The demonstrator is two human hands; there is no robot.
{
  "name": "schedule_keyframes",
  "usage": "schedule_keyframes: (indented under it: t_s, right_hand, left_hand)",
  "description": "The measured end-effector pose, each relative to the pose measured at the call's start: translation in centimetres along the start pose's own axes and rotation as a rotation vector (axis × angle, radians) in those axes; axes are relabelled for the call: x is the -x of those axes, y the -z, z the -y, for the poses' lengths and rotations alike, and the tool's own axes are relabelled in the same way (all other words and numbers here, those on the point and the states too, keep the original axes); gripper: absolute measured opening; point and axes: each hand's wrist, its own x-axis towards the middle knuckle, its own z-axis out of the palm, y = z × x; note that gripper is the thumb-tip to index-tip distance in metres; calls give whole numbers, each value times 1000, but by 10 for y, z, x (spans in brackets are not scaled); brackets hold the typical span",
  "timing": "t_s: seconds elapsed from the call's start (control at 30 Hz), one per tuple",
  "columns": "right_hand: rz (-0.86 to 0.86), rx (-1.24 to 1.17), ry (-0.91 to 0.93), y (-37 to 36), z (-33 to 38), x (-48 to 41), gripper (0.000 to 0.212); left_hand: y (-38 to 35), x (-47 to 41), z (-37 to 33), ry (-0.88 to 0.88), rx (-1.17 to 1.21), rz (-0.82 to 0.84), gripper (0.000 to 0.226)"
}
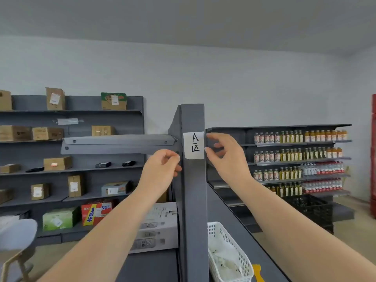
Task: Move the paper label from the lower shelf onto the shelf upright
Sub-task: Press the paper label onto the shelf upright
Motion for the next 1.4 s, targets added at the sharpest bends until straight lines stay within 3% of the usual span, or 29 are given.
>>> schedule_keyframes:
  t_s: [0.2,0.47,1.13,1.4]
  right_hand:
    - [-55,-27,-15,-18,-11,-15,44]
    - [-101,-20,131,-24,-32,-21,43]
    - [-160,4,261,-27,-42,-27,32]
    - [-187,85,292,-26,-42,-29,40]
  left_hand:
    - [-15,-18,19,-47,-23,15,10]
    - [-21,-32,21,-99,-197,-61,14]
    - [-28,-30,30,-120,-229,-139,11]
    - [-25,-29,28,-106,-194,-106,11]
